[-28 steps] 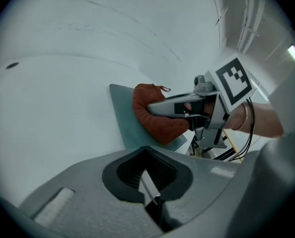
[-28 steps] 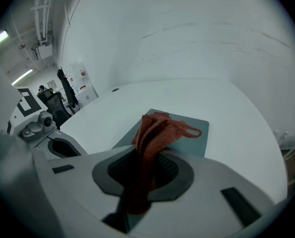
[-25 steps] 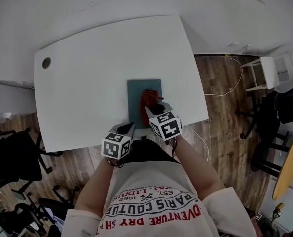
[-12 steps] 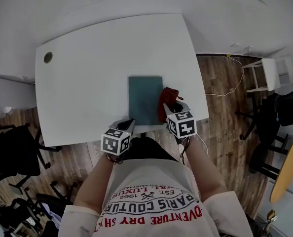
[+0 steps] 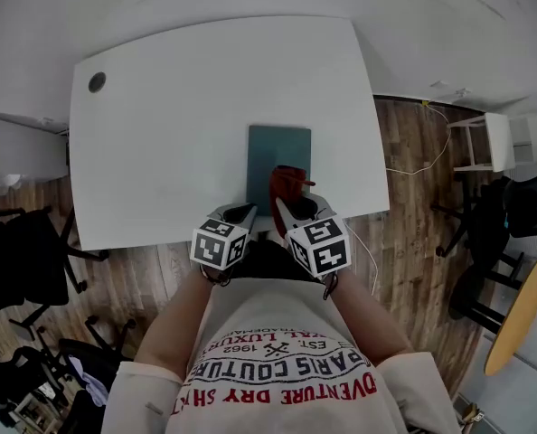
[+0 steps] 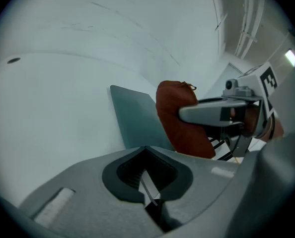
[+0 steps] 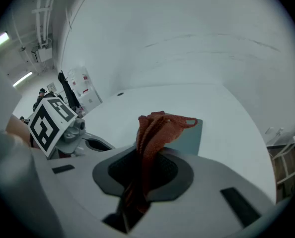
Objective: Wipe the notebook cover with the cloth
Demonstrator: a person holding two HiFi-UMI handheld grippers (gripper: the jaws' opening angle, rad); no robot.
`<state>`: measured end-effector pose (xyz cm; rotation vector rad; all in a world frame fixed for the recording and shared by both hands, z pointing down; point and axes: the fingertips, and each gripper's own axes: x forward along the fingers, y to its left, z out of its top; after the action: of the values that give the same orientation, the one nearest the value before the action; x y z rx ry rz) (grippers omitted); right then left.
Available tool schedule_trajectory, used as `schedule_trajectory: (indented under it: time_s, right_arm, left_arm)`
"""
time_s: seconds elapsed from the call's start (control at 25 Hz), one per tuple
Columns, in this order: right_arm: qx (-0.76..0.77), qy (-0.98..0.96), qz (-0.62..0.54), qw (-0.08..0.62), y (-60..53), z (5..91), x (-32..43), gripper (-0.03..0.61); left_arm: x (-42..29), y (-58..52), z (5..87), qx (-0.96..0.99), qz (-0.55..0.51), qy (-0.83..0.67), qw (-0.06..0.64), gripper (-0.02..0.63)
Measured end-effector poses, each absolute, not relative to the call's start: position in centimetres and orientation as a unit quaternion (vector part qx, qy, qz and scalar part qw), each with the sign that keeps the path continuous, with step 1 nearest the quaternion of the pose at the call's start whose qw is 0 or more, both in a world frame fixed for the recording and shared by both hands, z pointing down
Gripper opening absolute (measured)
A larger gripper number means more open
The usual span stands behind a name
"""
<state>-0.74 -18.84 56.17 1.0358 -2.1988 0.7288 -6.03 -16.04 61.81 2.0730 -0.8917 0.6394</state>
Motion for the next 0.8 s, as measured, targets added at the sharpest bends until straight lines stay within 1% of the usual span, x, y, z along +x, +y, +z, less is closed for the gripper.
schedule_trajectory:
  time_s: [0.2,0.48,0.68,0.8]
  right_arm:
    - [0.372,-0.828,0.288,0.306,-17.7,57.5,-4.2,0.074]
    - [0.371,-0.814,0.315,0.318,-18.0,60.4,-5.6,0.071]
    - [0.348,-0.816,0.358,0.292,-18.5,61.3,-5.2,0.072]
    - [0.344,-0.82,0.359,0.284,-18.5,61.2,-5.0,0.071]
  left_arm:
    - [-6.2,-15.9,61.8,0.819,0.248,-0.344,0.388,0.009]
    - [-6.4,-15.9,61.7,0.823,0.248,-0.345,0.379,0.009]
    - [-6.4,-16.0,61.7,0.822,0.247,-0.344,0.38,0.009]
    - [-6.5,-16.0,61.7,0.823,0.254,-0.338,0.379,0.009]
